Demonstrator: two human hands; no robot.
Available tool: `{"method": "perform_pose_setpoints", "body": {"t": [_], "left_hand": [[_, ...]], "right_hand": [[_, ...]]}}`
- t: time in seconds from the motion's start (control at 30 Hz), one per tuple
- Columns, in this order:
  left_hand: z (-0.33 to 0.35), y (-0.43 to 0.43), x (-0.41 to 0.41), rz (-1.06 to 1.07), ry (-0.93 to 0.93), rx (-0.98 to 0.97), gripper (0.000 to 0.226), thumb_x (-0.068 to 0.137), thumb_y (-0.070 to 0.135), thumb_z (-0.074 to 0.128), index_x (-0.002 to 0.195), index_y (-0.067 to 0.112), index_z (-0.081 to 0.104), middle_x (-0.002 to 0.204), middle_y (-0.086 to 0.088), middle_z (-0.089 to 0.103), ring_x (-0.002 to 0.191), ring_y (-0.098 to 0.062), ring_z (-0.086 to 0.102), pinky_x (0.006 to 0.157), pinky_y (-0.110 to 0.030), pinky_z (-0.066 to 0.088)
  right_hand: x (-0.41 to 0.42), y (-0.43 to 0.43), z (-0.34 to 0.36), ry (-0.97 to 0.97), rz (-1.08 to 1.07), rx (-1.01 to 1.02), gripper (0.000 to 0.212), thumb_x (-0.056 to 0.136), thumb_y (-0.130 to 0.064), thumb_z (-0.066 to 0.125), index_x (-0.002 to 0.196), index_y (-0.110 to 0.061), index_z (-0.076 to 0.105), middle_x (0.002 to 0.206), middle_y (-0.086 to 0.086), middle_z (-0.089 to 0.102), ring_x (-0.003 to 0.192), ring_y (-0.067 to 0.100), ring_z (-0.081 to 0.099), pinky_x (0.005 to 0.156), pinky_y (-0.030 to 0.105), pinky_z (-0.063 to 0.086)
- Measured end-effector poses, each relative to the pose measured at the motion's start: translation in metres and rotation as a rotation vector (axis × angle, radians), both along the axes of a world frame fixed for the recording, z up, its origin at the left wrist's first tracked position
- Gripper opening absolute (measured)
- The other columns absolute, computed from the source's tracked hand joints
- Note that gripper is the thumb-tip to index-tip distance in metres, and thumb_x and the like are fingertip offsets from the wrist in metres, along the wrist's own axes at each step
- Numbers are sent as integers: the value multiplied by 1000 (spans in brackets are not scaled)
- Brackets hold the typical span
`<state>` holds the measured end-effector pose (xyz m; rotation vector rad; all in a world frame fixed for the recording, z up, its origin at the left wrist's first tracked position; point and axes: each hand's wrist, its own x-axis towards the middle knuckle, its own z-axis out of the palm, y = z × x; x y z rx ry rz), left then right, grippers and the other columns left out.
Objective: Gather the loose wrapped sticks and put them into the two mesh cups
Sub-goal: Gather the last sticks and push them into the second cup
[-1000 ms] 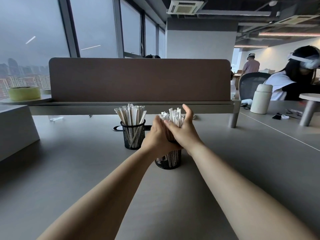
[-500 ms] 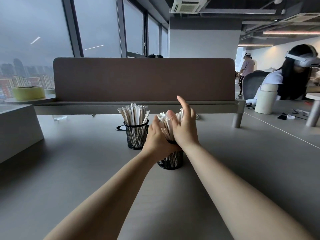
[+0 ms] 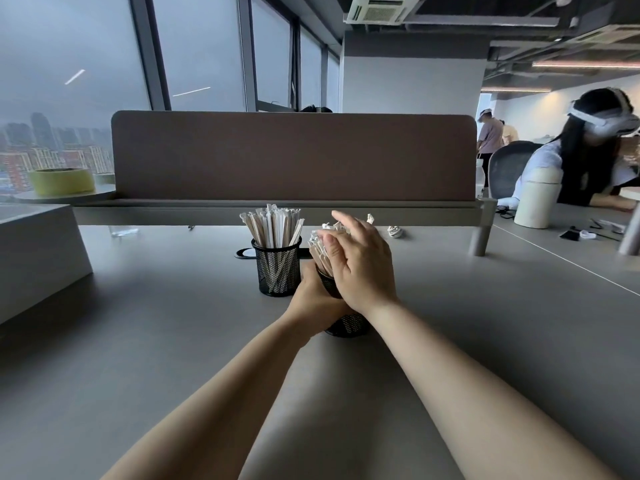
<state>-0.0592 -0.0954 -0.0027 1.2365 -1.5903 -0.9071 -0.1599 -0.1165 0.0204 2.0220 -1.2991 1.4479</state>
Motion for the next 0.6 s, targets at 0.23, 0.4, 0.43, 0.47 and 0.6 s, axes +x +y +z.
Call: {"method": "perform_pose_setpoints", "body": {"t": [0.23, 0.4, 0.43, 0.47, 0.6], "left_hand": [[-16, -15, 4, 54, 25, -85, 79, 51, 35, 80, 122, 23, 48, 109, 5, 68, 103, -10, 65, 90, -41, 55], [-30, -30, 4, 41, -48, -211, 60, 62, 30, 72, 120, 19, 59, 115, -1, 67, 110, -15, 64, 93, -44, 53], [-33, -32, 6, 37, -67, -180, 63, 61, 33, 75, 120, 17, 57, 115, 0, 67, 110, -15, 64, 93, -44, 52], [-38, -35, 9, 41, -98, -150, 67, 59, 37, 76, 119, 17, 56, 115, 0, 67, 110, -15, 63, 94, -44, 52], [-37, -21, 22, 112, -234, -62, 90, 50, 42, 70, 128, 8, 42, 126, -10, 55, 116, -26, 55, 98, -45, 48]], "right_hand": [[0, 9, -12, -239, 21, 109, 91, 73, -70, 55, 148, -29, 23, 159, 5, 15, 145, 26, 15, 114, 38, 15], [5, 2, -36, -624, 235, 395, 120, 59, -38, 87, 148, -11, 12, 152, 10, 18, 143, 16, 16, 117, 27, 18], [4, 0, -40, -669, 242, 454, 119, 59, -37, 88, 147, -10, 13, 149, 10, 21, 141, 16, 20, 117, 28, 21], [3, -3, -45, -675, 226, 493, 117, 58, -38, 88, 146, -9, 16, 146, 10, 25, 139, 17, 25, 116, 29, 24], [2, -14, -58, -530, 99, 589, 92, 61, -49, 82, 131, -6, 41, 128, 13, 47, 124, 26, 46, 103, 30, 39]]}}
